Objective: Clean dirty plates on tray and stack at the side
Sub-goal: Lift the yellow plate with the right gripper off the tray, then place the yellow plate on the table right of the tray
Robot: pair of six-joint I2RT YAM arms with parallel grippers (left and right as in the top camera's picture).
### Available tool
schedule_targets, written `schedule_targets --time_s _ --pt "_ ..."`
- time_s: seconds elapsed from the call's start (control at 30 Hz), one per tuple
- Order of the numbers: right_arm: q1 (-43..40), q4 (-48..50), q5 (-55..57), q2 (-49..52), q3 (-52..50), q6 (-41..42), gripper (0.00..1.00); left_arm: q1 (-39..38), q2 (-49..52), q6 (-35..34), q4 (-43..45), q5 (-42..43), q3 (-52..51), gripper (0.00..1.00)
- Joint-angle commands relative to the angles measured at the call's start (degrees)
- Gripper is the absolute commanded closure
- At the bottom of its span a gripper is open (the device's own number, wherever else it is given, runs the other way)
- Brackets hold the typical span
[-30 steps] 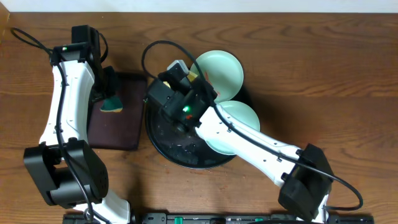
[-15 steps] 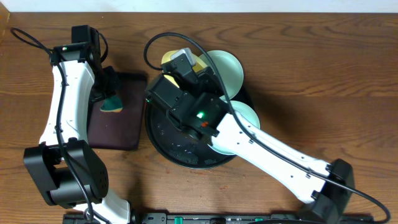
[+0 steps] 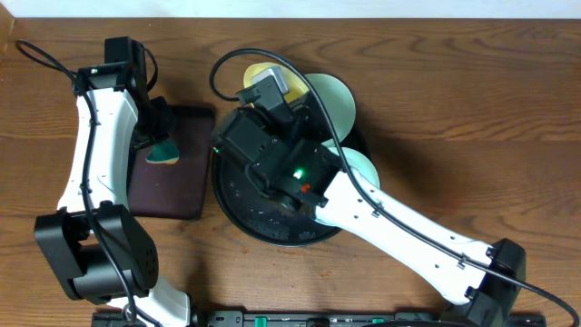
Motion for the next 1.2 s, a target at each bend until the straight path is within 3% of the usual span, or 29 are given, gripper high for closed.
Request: schedule_targets --time_s 0.0,0.3,0.6,0.93,1.17 --pt "0.7 0.02 0.66 -1.2 0.22 -0.33 0.99 0.15 0.26 0.98 -0.37 -0.94 -0.33 0.92" --pt "-6.43 -2.43 -35.12 -1.33 0.24 -0.31 0.99 0.15 0.26 0.98 -0.79 -0.94 -0.33 0.93" --pt "-27.04 -6.08 -57.88 -5.4 0.24 3.89 0.99 0.15 0.26 0.98 -0.76 -0.96 -0.33 0.93" --pt "-52.48 -17.16 -61.92 -4.02 -0.57 5.05 0.99 0.15 0.26 0.98 -0.74 -0.94 -0.33 0.92" --pt "-62.16 -15.1 -62.12 -2.78 -9.31 5.05 0.99 0.15 0.26 0.98 -0.72 -0.96 -0.33 0.92"
